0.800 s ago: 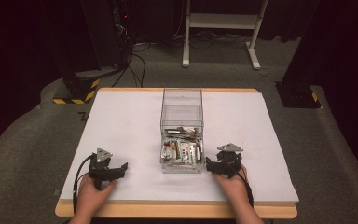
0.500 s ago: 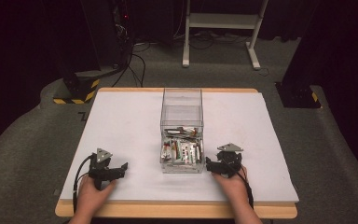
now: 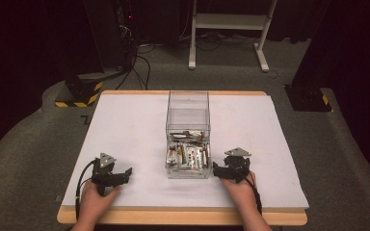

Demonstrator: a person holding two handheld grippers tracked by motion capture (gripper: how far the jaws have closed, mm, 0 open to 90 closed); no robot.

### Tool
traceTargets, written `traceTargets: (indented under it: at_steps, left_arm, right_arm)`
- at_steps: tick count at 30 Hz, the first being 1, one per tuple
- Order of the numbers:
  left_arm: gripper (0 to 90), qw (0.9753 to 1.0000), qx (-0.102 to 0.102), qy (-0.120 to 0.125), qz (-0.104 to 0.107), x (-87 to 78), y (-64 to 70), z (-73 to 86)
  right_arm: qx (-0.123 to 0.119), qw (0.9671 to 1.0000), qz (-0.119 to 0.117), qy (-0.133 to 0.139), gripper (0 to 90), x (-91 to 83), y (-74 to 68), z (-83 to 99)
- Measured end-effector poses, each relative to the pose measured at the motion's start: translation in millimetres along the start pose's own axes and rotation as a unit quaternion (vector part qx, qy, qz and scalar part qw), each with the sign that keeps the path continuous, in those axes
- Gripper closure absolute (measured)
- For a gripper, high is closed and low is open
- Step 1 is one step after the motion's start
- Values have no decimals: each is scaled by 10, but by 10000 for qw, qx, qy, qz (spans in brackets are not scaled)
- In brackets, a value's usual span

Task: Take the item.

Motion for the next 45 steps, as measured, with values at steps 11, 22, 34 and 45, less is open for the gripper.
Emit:
traceTargets:
  at_steps: [11,22,34,45]
  left_arm:
    - [137,10000,-1,0,1,0,0,0]
    - [137,10000,2,-1,-1,0,0,0]
    - [137,10000,3,0,-3,-1,0,0]
    - [137,10000,1,0,-1,0,0,0]
  right_arm:
    - [-11,10000,-11,9,144,-3,5,0]
    - [1,10000,3,19,148,-6,2,3]
    - [-94,9998,-4,172,141,-85,14,-12]
    - [-172,9991,-118,362,140,-142,36,-28]
Point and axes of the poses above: each handheld gripper's, and its own axes: x roughly forward along the jaws, z roughly out of its underside, y roughly to its right, the point moved 1 cm from there along x, roughly forward along the jaws, and after that the axes turned 8 degrees about x, right-handed, at the moved point
